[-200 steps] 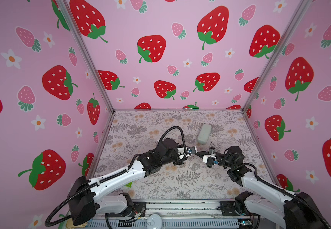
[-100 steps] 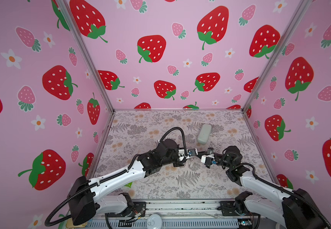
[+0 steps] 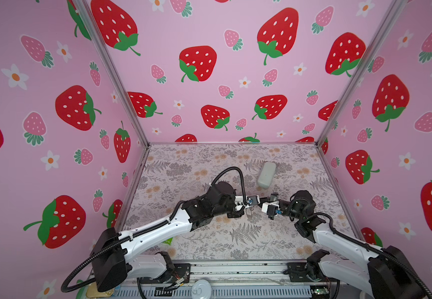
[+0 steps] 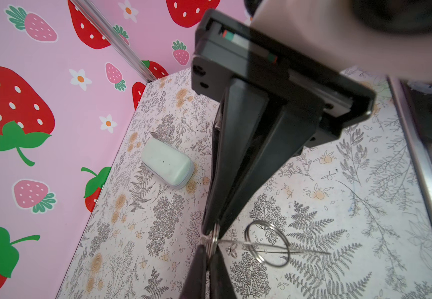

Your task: Put the keys on the keyring

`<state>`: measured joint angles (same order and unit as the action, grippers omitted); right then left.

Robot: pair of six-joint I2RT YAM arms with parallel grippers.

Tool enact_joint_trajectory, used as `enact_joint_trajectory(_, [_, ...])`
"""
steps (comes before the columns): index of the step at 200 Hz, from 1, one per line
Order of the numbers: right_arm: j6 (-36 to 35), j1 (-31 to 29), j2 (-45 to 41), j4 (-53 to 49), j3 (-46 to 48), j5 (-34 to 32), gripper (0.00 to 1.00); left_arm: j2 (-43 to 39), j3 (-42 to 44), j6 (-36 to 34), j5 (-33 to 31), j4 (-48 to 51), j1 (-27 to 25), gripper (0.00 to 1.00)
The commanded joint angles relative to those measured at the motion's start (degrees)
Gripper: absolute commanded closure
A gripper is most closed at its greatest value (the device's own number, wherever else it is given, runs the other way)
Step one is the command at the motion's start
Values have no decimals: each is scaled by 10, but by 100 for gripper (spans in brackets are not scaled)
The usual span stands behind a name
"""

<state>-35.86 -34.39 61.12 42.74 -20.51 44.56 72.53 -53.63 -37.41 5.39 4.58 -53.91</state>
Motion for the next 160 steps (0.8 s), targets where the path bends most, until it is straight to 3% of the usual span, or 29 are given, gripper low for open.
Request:
enact_joint_trajectory(1, [-17,-4,-5,7,-18,4,90,3,-28,-5,4,5,-5,100])
enact_joint_trajectory(36, [-17,-4,-11,6,-16,-16,80,0,-26,-6,0,5,-6,100])
enact_joint_trajectory(76, [-12,-4,-22,1,-11,-38,78,-3,-27,-19,-8,17,-5,100])
enact_joint_trajectory(160, [-4,-4,-16,-60,-49,22,80,12,-60,-69,-25,74,-5,100])
